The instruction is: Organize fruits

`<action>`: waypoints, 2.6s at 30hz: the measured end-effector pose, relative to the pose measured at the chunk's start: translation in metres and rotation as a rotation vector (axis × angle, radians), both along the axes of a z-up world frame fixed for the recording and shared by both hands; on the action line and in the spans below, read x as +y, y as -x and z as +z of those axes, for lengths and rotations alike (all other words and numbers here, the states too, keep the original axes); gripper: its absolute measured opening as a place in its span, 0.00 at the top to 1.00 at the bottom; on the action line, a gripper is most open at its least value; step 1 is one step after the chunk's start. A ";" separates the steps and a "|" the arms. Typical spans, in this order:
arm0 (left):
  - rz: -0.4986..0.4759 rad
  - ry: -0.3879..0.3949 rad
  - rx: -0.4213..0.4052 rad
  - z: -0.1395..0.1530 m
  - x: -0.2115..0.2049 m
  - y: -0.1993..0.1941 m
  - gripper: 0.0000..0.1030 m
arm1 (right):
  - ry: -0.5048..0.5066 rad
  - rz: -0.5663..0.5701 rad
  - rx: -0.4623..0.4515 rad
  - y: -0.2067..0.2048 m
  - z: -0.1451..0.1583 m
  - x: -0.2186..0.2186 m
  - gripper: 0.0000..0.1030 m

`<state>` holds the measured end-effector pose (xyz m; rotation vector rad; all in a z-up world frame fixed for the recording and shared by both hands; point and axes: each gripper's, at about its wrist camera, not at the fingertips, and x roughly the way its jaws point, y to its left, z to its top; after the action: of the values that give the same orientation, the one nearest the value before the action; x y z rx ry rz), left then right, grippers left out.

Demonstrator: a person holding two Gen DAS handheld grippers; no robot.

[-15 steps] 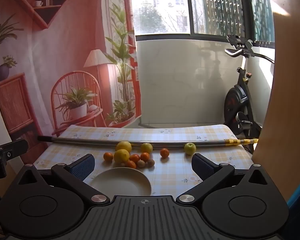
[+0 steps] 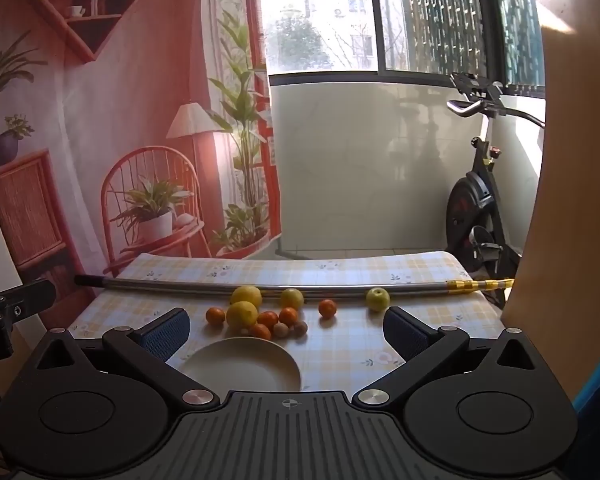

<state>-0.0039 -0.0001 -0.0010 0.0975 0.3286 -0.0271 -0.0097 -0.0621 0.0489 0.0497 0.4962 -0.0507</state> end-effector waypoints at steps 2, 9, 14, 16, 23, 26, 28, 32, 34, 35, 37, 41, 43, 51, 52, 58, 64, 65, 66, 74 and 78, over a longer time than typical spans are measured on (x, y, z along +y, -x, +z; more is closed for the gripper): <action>-0.001 0.000 -0.001 0.000 0.000 0.000 0.00 | -0.001 -0.002 -0.006 0.002 0.000 -0.001 0.00; -0.003 -0.001 -0.008 -0.001 0.000 0.001 0.00 | 0.000 -0.009 -0.025 0.006 -0.001 0.001 0.00; -0.006 0.000 -0.018 -0.001 0.000 0.004 0.00 | 0.000 -0.014 -0.040 0.010 -0.002 0.001 0.00; -0.006 0.000 -0.022 -0.001 0.000 0.005 0.00 | 0.000 -0.015 -0.043 0.011 -0.002 0.001 0.00; -0.006 0.003 -0.025 -0.001 0.001 0.005 0.00 | 0.000 -0.017 -0.046 0.011 -0.001 0.000 0.00; -0.007 0.005 -0.021 -0.001 0.002 0.006 0.00 | 0.000 -0.017 -0.047 0.012 -0.001 0.000 0.00; -0.007 0.005 -0.021 -0.001 0.002 0.006 0.00 | 0.000 -0.017 -0.046 0.011 -0.001 0.000 0.00; -0.007 0.005 -0.022 -0.001 0.002 0.006 0.00 | 0.000 -0.019 -0.048 0.011 0.001 0.000 0.00; -0.007 0.004 -0.023 -0.001 0.002 0.006 0.00 | 0.001 -0.019 -0.048 0.011 0.002 0.000 0.00; -0.007 0.005 -0.023 -0.001 0.002 0.006 0.00 | 0.001 -0.018 -0.048 0.011 0.002 0.000 0.00; -0.008 0.004 -0.023 -0.001 0.002 0.006 0.00 | 0.001 -0.018 -0.048 0.011 0.002 -0.001 0.00; -0.007 0.006 -0.021 -0.001 0.002 0.006 0.00 | 0.000 -0.018 -0.048 0.011 0.002 -0.001 0.00; -0.008 0.007 -0.020 -0.001 0.002 0.006 0.00 | -0.001 -0.018 -0.048 0.011 0.001 -0.001 0.00; -0.009 0.007 -0.018 -0.001 0.003 0.006 0.00 | -0.002 -0.019 -0.049 0.012 0.003 -0.001 0.00; -0.010 0.007 -0.018 -0.001 0.003 0.006 0.00 | -0.002 -0.019 -0.049 0.012 0.003 -0.001 0.00; -0.009 0.011 -0.014 -0.001 0.003 0.006 0.00 | -0.002 -0.019 -0.050 0.013 0.003 -0.001 0.00; -0.009 0.011 -0.013 0.000 0.003 0.006 0.00 | -0.002 -0.019 -0.050 0.013 0.003 -0.002 0.00; -0.009 0.011 -0.013 0.000 0.003 0.006 0.00 | -0.002 -0.019 -0.050 0.012 0.003 -0.001 0.00; -0.010 0.011 -0.011 -0.001 0.003 0.005 0.00 | -0.002 -0.019 -0.050 0.012 0.002 -0.001 0.00; -0.008 0.017 0.009 -0.004 0.005 -0.002 0.00 | -0.004 -0.020 -0.043 0.012 0.004 -0.004 0.00; 0.009 0.060 0.028 -0.006 0.015 -0.023 0.00 | -0.001 -0.017 -0.033 0.004 0.001 -0.008 0.00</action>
<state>0.0195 0.0153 -0.0070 0.0361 0.3557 -0.0298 -0.0133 -0.0698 0.0504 0.0557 0.4626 -0.0661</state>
